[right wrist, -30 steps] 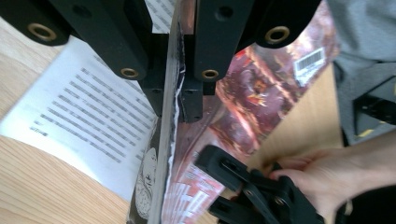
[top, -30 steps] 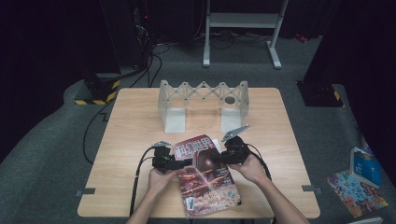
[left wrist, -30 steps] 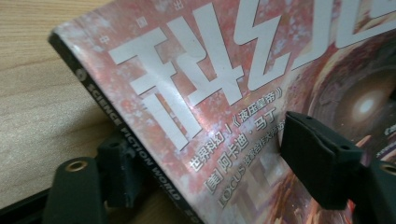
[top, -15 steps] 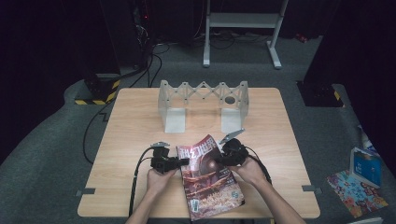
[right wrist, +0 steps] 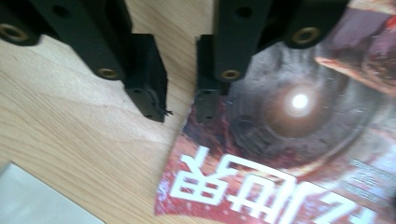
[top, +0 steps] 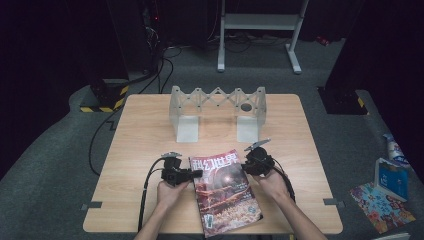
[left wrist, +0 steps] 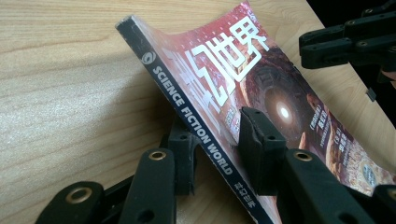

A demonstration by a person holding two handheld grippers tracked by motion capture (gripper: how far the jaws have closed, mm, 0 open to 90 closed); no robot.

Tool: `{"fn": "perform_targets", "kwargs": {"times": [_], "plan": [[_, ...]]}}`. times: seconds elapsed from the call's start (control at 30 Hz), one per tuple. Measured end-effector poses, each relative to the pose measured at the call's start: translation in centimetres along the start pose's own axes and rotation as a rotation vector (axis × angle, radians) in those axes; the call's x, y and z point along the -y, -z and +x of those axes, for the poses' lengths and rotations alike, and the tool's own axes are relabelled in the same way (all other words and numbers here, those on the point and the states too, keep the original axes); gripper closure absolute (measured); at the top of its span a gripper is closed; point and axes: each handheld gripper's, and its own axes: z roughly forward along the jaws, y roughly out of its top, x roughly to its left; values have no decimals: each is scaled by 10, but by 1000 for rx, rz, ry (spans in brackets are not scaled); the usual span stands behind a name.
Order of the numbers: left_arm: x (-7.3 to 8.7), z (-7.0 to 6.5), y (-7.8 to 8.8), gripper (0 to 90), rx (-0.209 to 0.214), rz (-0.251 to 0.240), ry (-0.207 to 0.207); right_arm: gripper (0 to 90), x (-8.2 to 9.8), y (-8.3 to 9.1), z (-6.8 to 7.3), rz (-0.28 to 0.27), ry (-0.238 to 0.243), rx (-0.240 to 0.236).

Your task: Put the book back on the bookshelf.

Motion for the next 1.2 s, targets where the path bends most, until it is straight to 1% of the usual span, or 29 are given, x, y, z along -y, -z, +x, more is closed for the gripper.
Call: {"fn": "perform_targets", "kwargs": {"times": [0.03,0.17,0.23,0.3,0.33,0.37,0.4,0.47,0.53,0.57,0.6,0.63,0.67,0.73,0.8,0.87,0.97,1.03,1.2], "plan": [[0,0,0,670,2,1,2,793,0,-1,1,11,-6,7],[0,2,-1,663,10,10,18,856,-2,-12,5,53,4,23],[-1,3,-1,660,17,18,22,894,-2,-16,7,61,16,23],[-1,4,-1,657,27,27,29,895,-3,-17,7,61,6,20],[-1,4,-2,655,33,34,37,896,-4,-18,6,56,11,15],[-1,5,-4,652,40,35,35,896,-4,-19,5,53,10,10],[-1,4,-5,646,43,48,33,896,-4,-19,5,49,11,2],[-3,1,-10,624,44,73,15,896,-4,-20,5,40,10,-4],[-5,-3,-14,617,45,79,2,896,-4,-20,7,37,17,-9],[-7,-5,-16,615,49,81,2,896,-4,-21,8,33,27,-12],[-7,-6,-17,614,53,76,6,896,-4,-21,10,37,23,-16],[-8,-6,-17,614,59,78,11,897,-4,-22,11,29,38,-21],[-7,-5,-18,614,58,80,11,897,-5,-22,13,28,51,-8],[-7,-5,-18,612,50,89,10,896,-4,-22,12,24,49,-15],[-7,-5,-17,614,54,89,12,897,-4,-22,12,21,43,-21],[-7,-5,-16,641,58,91,14,896,-4,-22,12,14,60,-21],[-9,-5,-14,692,61,101,37,895,-2,-22,12,3,38,-35],[-10,-6,-12,710,60,108,50,895,-1,-23,12,-11,48,-35],[-11,-9,-7,743,74,95,63,886,0,-23,15,-32,55,-33]]}}
